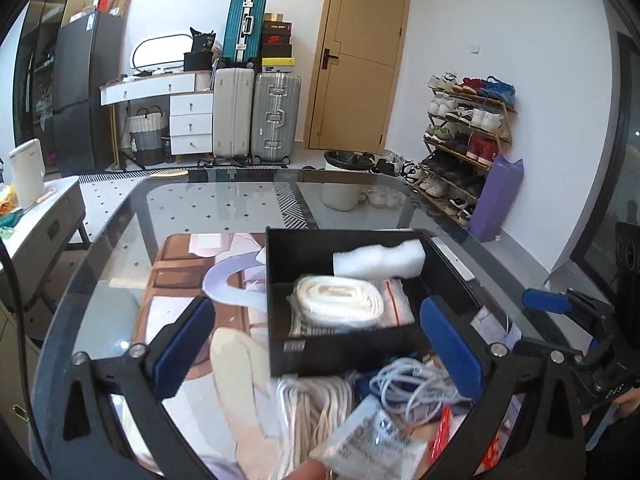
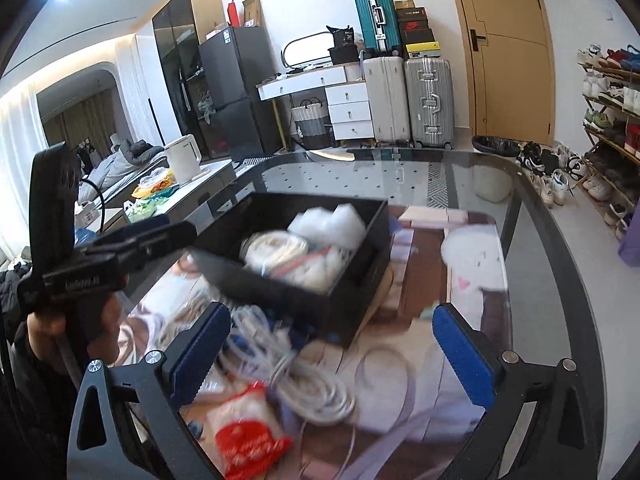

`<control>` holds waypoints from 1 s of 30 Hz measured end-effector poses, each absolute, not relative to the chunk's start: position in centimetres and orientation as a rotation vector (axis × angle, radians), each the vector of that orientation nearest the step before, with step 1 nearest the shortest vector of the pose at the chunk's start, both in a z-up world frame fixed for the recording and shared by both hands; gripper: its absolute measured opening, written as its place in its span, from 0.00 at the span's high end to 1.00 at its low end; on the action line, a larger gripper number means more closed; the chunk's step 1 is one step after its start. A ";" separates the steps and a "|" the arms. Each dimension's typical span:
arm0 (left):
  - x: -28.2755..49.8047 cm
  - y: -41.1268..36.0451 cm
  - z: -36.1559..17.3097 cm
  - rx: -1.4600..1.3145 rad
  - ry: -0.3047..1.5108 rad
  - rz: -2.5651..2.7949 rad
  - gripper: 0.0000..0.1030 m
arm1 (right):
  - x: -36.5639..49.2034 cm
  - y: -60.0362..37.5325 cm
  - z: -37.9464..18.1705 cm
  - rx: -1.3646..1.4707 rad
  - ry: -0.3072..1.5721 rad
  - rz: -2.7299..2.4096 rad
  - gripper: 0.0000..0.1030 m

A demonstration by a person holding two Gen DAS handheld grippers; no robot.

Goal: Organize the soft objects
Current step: 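Withdraw both grippers up and away from the black box, then move the right gripper down to the red-and-white balloon glue bag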

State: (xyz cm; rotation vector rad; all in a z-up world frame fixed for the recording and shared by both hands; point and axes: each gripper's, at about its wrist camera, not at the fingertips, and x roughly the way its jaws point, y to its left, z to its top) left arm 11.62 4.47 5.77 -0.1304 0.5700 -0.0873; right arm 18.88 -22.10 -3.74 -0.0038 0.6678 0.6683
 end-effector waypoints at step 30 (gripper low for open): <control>6.9 3.4 1.4 -0.075 0.639 -0.118 0.00 | 12.5 -16.9 -10.2 -0.064 0.766 0.592 0.01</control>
